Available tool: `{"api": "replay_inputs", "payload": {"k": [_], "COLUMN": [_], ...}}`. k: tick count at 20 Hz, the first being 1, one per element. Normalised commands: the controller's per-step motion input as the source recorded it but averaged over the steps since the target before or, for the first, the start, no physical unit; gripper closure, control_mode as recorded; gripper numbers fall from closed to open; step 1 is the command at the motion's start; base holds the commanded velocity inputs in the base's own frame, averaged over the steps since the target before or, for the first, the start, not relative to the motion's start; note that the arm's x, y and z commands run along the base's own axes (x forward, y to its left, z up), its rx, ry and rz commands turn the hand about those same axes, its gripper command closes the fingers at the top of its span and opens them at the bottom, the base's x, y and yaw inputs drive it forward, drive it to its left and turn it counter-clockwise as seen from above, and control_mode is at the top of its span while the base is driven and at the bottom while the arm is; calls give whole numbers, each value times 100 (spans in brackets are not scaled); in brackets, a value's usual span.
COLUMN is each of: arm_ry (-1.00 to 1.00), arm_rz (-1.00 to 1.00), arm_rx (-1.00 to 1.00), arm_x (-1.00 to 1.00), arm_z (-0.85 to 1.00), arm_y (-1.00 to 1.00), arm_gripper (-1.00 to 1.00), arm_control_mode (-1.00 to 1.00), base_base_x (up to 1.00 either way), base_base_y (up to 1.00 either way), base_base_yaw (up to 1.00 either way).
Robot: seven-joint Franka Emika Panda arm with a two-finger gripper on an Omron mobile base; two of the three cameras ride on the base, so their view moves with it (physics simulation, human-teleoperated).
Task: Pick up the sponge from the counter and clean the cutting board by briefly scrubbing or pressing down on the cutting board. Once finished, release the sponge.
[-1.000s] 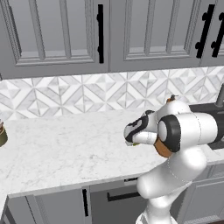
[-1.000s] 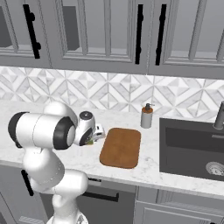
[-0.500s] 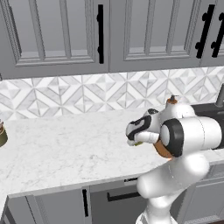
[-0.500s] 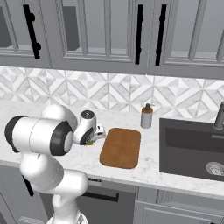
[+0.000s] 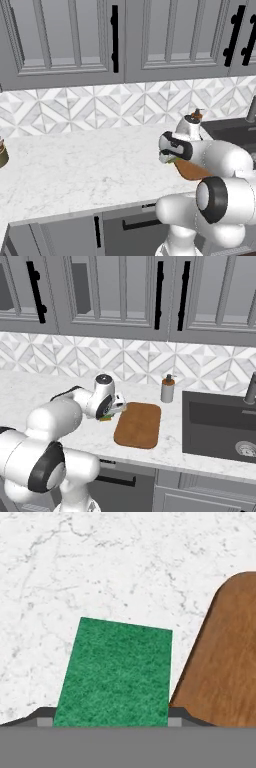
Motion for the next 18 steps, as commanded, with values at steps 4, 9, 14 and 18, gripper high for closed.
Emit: {"api": "replay_inputs", "payload": {"k": [4, 9, 14, 18], "arm_ry": [0, 10, 13, 3], "arm_rz": [20, 15, 7, 18], "arm_rx": [-5, -19, -20, 0], "arm_x": [-54, -33, -22, -9], "arm_z": [38, 7, 1, 1], "arm_y": [-55, -46, -75, -91], "arm_gripper": [100, 100, 100, 100], "arm_control_mode": [-100, -100, -100, -100], "base_base_x": [0, 0, 0, 0], "base_base_y": [0, 0, 0, 0], "base_base_yaw": [0, 0, 0, 0]}}
